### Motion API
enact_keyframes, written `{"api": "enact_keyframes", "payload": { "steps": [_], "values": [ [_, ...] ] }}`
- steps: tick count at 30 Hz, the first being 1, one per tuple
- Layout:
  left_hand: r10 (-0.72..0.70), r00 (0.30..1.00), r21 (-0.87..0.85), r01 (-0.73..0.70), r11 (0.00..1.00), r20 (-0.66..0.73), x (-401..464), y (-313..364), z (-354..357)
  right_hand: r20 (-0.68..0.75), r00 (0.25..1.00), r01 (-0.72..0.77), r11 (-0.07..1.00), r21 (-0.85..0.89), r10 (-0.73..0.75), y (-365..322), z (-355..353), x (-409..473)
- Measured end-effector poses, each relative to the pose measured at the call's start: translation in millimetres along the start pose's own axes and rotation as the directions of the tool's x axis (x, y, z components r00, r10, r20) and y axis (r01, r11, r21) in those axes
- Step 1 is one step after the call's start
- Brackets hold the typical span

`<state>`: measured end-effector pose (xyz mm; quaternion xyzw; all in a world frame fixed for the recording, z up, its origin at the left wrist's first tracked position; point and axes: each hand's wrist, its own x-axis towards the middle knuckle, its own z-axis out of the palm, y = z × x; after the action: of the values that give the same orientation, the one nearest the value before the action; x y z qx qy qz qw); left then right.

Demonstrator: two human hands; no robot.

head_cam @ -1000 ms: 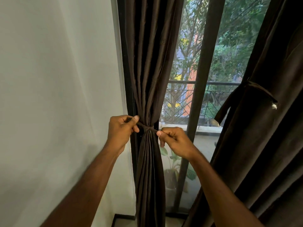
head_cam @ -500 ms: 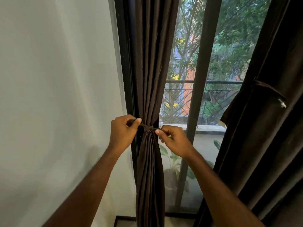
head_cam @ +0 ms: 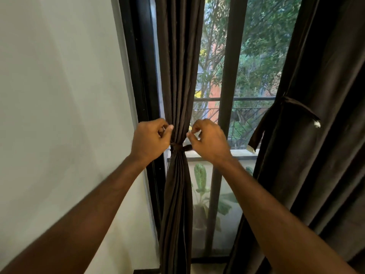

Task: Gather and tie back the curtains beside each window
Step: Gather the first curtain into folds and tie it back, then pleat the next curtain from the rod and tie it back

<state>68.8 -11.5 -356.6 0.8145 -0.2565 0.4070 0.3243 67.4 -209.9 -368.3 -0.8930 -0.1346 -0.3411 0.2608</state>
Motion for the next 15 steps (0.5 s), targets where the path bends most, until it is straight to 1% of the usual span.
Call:
{"api": "enact_keyframes", "payload": {
  "steps": [3,5,6,7,9,12,13,15],
  "values": [
    [0.107,0.994,0.012,-0.107,0.994,-0.012,48.5,16.4,10.5,-0.115,0.992,0.047,0.995,-0.084,-0.056,5.3,-35.4,27.6],
    [0.194,0.981,-0.005,-0.194,0.981,-0.025,84.3,34.2,16.6,-0.203,0.978,0.027,0.988,-0.149,-0.057,12.2,-69.8,45.3],
    [0.241,0.97,-0.01,-0.241,0.97,-0.03,104.5,45.9,20.6,-0.261,0.963,0.019,0.985,-0.172,-0.064,15.3,-91.3,55.1],
    [0.257,0.966,0.005,-0.257,0.966,-0.018,114.4,52.5,23.2,-0.304,0.949,0.027,0.984,-0.178,-0.081,16.7,-102.9,60.1],
    [0.315,0.948,0.012,-0.315,0.949,-0.033,150.3,81.4,27.9,-0.387,0.912,0.036,0.968,-0.25,-0.134,17.9,-145.4,77.9],
    [0.367,0.928,0.019,-0.367,0.93,-0.067,215.3,134.9,35.5,-0.514,0.835,0.031,0.949,-0.314,-0.198,19.7,-220.1,112.6],
    [0.373,0.924,0.008,-0.373,0.928,-0.085,235.9,155.6,34.1,-0.539,0.814,0.03,0.942,-0.335,-0.218,19.6,-245.9,124.3],
    [0.398,0.91,0.004,-0.4,0.916,-0.116,275.1,190.3,32.9,-0.559,0.795,0.016,0.93,-0.368,-0.235,21.3,-291.1,144.5]
  ]
}}
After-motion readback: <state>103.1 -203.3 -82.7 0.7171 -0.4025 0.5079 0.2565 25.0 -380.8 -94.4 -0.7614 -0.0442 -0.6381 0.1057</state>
